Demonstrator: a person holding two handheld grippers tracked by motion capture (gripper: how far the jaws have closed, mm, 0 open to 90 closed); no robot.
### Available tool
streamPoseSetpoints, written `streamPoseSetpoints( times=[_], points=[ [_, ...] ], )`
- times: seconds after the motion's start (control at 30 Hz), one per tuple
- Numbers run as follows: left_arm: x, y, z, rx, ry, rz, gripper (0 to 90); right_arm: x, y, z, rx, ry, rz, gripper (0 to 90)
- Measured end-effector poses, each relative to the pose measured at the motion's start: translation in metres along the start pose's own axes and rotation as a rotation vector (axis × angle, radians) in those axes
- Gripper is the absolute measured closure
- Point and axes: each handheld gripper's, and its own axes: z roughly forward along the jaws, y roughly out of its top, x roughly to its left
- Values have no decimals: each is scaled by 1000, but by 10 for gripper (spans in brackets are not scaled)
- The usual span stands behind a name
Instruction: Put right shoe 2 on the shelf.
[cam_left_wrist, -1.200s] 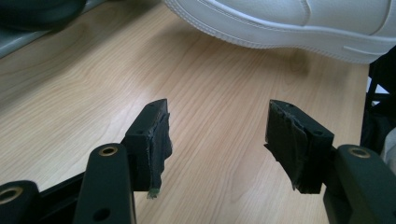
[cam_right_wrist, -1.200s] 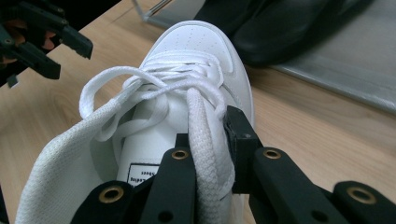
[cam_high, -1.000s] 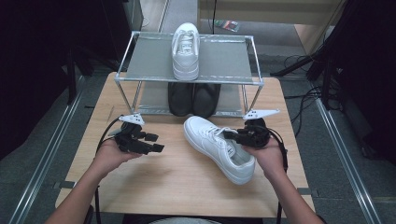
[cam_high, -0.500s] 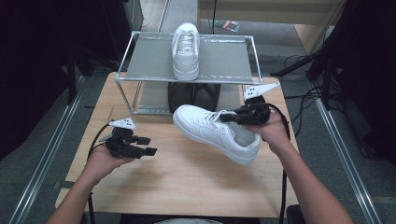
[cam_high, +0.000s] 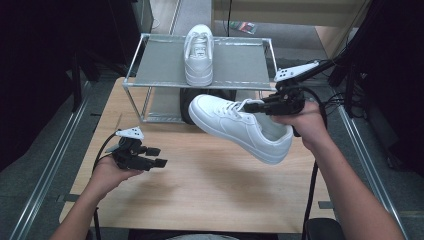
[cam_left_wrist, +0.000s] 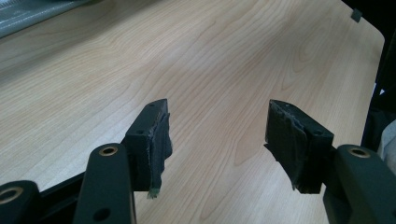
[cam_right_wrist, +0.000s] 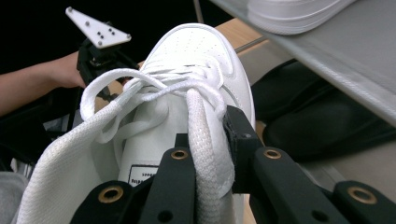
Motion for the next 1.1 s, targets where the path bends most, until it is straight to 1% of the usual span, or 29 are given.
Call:
streamPoseSetpoints(
  times=[0.03, 0.07, 0.1, 0.2, 0.23, 0.27, 0.3, 0.33, 0.37, 0.4, 0.43, 0.47, 0.5, 0.53, 0.57, 0.6, 0.63, 0.67, 0.7, 0.73, 0.77, 0.8, 0.83, 0.87, 0.9, 1.03, 1.07, 1.1],
  points=[
    [0, 0, 0, 1, 1, 3, 404, 0, 2, -4, -3, -13, 4, 841],
    [0, 0, 0, 1, 1, 3, 404, 0, 2, -4, -3, -13, 4, 841],
    [0, 0, 0, -1, 0, 0, 404, 2, 5, -14, -12, -42, 11, 840],
    [1, 1, 1, -3, -4, 3, 404, 2, 10, -27, -28, -81, 26, 839],
    [0, 1, 1, -3, -5, 1, 404, 1, 11, -32, -36, -91, 34, 840],
    [0, 1, 1, -3, -5, 1, 404, 1, 11, -32, -36, -91, 34, 840],
    [0, 2, 2, 0, -1, 10, 405, 0, 14, -39, -56, -110, 60, 840],
    [0, 2, 2, 0, -1, 10, 405, 0, 14, -39, -56, -110, 60, 840],
    [0, 3, 3, -4, -6, 15, 405, -2, 17, -45, -68, -139, 87, 841],
    [0, 3, 3, -4, -6, 15, 406, -2, 17, -45, -68, -139, 87, 841],
    [-1, 4, 3, -7, -9, 16, 406, -3, 20, -50, -82, -169, 109, 841],
    [-1, 4, 3, -7, -9, 16, 406, -3, 20, -50, -82, -169, 109, 841],
    [-1, 5, 4, -4, -9, 20, 406, -5, 24, -53, -90, -213, 135, 841],
    [-1, 5, 4, -2, -9, 20, 406, -5, 27, -54, -94, -233, 151, 841],
    [-1, 5, 5, -1, -7, 21, 406, -7, 29, -54, -98, -250, 153, 841],
    [-1, 6, 5, 2, -10, 24, 406, -7, 29, -54, -98, -250, 153, 841],
    [-1, 6, 7, 3, -13, 23, 406, -12, 33, -55, -99, -274, 148, 841],
    [-1, 6, 7, 3, -13, 23, 406, -12, 33, -55, -99, -274, 148, 841],
    [-1, 7, 8, 9, -13, 31, 406, -19, 38, -53, -112, -287, 165, 840],
    [-1, 7, 8, 11, -9, 33, 406, -23, 40, -52, -115, -301, 178, 840],
    [-1, 7, 8, 11, -9, 33, 406, -23, 40, -52, -115, -301, 178, 840],
    [-2, 7, 9, 12, -10, 35, 406, -27, 42, -50, -121, -313, 198, 840],
    [-2, 8, 10, 14, -16, 38, 407, -34, 47, -45, -127, -341, 230, 840],
    [-2, 8, 10, 14, -16, 38, 407, -34, 47, -45, -127, -341, 230, 840],
    [-2, 8, 10, 15, -17, 43, 407, -41, 51, -39, -130, -378, 252, 840],
    [-2, 8, 11, 19, -17, 43, 407, -51, 62, -26, -142, -437, 299, 839],
    [-1, 8, 11, 19, -21, 43, 407, -51, 62, -26, -142, -437, 299, 839],
    [-2, 8, 12, 21, -27, 45, 407, -57, 70, -19, -144, -460, 319, 839]
  ],
)
